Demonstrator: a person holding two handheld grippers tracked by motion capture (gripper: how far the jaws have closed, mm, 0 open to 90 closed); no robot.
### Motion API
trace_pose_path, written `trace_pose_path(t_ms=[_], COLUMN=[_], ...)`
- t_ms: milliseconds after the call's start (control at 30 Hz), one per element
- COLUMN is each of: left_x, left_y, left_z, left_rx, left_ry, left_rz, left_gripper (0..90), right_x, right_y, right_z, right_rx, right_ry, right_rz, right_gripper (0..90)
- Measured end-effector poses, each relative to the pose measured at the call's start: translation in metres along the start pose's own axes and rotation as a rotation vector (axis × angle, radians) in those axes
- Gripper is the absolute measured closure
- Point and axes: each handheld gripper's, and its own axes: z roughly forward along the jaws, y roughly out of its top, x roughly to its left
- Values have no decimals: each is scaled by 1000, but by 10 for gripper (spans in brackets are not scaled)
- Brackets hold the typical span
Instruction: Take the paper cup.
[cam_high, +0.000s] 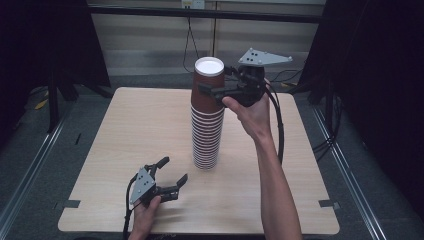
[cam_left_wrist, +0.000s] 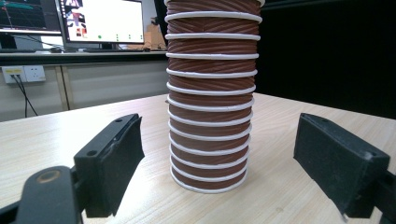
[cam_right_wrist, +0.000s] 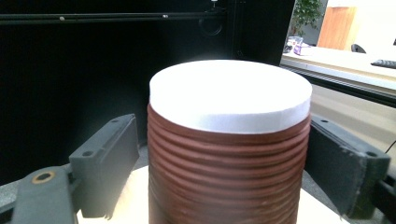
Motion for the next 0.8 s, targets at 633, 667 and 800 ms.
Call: trace_pose_path(t_ms=[633, 667, 800], left_x=[0, 0, 0], left_y=[0, 0, 0], left_z=[0, 0, 0], left_rx=[1, 0, 0], left_ry=[-2, -2, -2], left_rz=[1, 1, 0], left_gripper=[155, 155, 155], right_x=[-3, -3, -4], right_y=[1, 1, 3], right_z=[4, 4, 3], right_rx=[11, 11, -7], right_ry=[-8, -8, -6], right_rz=[2, 1, 8], right_gripper=[216, 216, 219])
